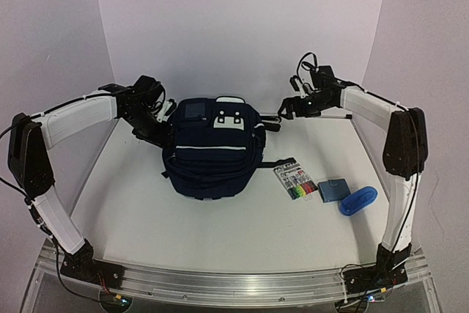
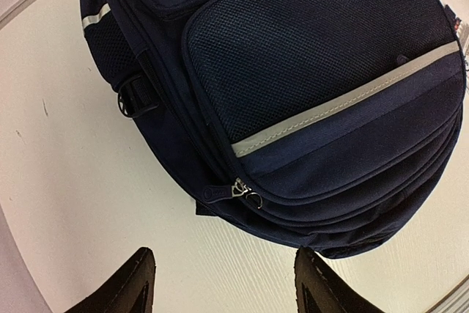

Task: Pack the student bag
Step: Move the stationery to the center of the board.

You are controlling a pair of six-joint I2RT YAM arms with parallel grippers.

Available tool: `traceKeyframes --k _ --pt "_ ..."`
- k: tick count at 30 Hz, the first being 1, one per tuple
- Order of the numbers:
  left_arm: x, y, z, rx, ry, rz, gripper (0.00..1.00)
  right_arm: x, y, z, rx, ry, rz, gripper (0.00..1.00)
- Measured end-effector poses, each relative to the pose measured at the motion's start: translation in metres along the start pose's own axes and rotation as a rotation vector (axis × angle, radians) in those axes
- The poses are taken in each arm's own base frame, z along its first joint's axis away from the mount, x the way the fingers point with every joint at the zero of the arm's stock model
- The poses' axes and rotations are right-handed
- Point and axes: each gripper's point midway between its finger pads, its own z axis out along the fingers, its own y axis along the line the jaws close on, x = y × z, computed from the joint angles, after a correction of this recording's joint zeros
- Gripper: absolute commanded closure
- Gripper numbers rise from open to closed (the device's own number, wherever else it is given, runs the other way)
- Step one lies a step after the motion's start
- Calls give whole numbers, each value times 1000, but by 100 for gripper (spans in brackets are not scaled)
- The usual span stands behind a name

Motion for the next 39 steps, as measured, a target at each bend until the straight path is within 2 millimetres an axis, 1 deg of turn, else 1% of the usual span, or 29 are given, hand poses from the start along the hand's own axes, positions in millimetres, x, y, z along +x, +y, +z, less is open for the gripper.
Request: traceKeyframes --k 3,8,12,15,18,24,28,30,32,34,36,39 --pt "0 -1 0 1 1 -9 34 0 -12 22 31 18 -87 7" --pt "0 -3 1 4 2 -16 34 6 -20 62 36 57 -213 10" --pt "1 -6 2 13 7 -22 33 4 -28 91 54 56 -284 12" --pt "1 -8 3 14 14 -20 33 4 -36 110 77 55 -334 14" --pt "0 -11 2 16 14 -15 33 10 -44 125 96 69 -374 16" --pt "3 -14 1 14 24 -5 33 23 -55 149 121 91 -430 18" --pt "5 -16 1 11 36 1 33 26 -57 159 131 88 -456 18" --pt "4 -16 1 7 40 3 33 26 -59 164 139 79 -471 20" --pt "4 -17 2 6 43 4 33 28 -59 169 142 75 -480 24" --pt "4 -18 1 3 44 6 33 31 -60 175 148 74 -490 29" --pt "5 -19 1 -1 48 10 33 33 -60 180 154 67 -494 36" --pt "7 -21 0 -6 58 17 33 29 -63 182 171 54 -504 48"
